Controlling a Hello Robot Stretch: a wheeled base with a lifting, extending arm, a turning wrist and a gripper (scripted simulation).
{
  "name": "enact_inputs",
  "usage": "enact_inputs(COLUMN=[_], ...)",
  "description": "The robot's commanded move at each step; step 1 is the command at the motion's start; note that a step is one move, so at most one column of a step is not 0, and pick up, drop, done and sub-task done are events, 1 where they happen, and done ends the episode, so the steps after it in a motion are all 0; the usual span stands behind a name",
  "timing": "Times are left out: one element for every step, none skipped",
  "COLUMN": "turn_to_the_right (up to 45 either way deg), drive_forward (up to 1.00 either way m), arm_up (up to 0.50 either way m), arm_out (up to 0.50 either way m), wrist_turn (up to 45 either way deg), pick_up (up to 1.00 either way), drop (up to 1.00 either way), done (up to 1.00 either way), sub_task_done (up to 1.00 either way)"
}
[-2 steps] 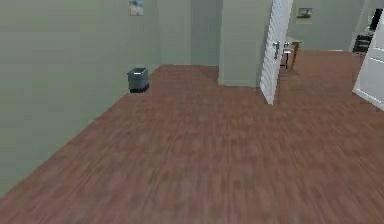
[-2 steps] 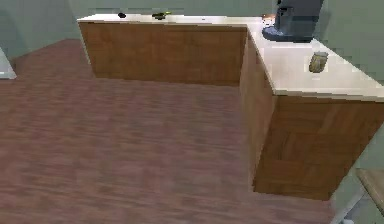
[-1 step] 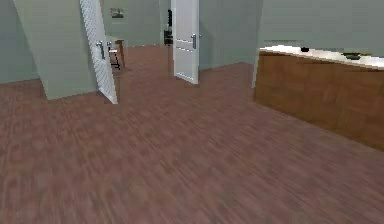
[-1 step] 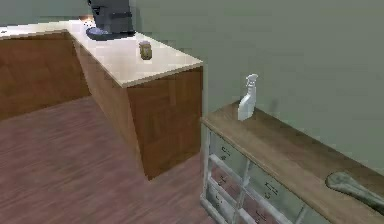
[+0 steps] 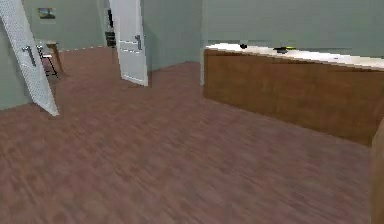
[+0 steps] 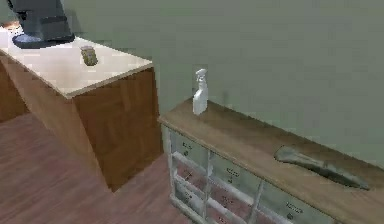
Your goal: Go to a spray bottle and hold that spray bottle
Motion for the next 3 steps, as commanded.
enact_inputs(turn_to_the_right=[45.0, 45.0, 6.0], drive_forward=[0.00, 0.00, 0.00], arm_up=[0.00, 0.00, 0.00], arm_out=[0.00, 0.00, 0.00], wrist_turn=[0.0, 0.0, 0.0], pick_up=[0.00, 0.00, 0.00], drop=[0.00, 0.00, 0.00], done=[0.00, 0.00, 0.00], sub_task_done=[0.00, 0.00, 0.00])
